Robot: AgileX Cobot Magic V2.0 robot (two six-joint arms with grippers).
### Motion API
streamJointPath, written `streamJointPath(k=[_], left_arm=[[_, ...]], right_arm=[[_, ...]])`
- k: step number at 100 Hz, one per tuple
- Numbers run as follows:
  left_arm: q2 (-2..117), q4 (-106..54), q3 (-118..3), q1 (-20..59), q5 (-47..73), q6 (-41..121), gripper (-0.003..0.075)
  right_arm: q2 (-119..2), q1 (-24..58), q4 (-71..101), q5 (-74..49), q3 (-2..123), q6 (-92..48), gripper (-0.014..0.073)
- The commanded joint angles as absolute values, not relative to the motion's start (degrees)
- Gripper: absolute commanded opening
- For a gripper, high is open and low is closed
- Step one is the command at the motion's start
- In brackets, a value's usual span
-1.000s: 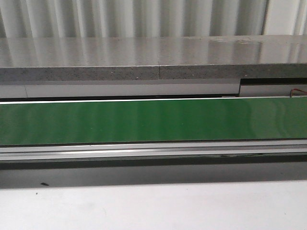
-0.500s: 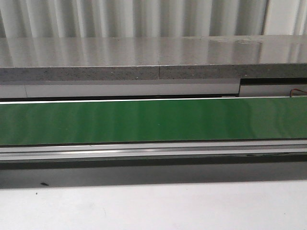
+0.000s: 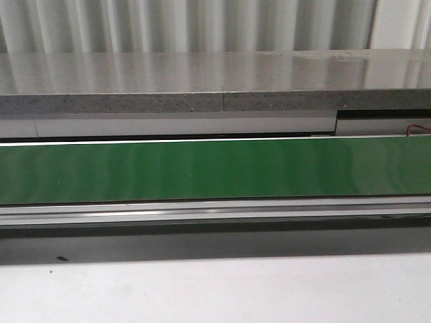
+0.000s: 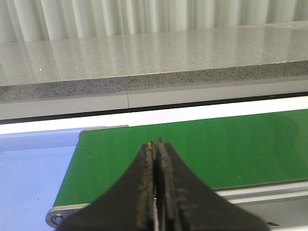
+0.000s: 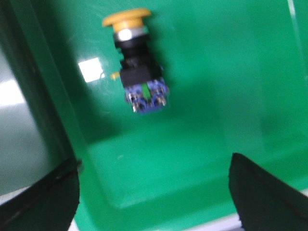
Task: Move button from right to left
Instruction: 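Grasp the yellow-capped button with the right gripper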
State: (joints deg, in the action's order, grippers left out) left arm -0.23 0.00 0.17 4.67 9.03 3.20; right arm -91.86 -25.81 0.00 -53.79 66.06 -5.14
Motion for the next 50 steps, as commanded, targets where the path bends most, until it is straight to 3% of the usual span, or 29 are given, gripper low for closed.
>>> streamJointPath(k=[1,50], left_arm=[[-2.1,-0.5,2.4,4.6,4.6,3.3,-0.002],[-2.1,-0.5,2.4,4.6,4.6,3.3,-0.002]], right_arm=[[-94.3,-26.2,1.4,-52.0,70.2,-8.1,0.0623],[-110.8,-26.2,2.3,-53.0,79.5,-12.9,0.0622]])
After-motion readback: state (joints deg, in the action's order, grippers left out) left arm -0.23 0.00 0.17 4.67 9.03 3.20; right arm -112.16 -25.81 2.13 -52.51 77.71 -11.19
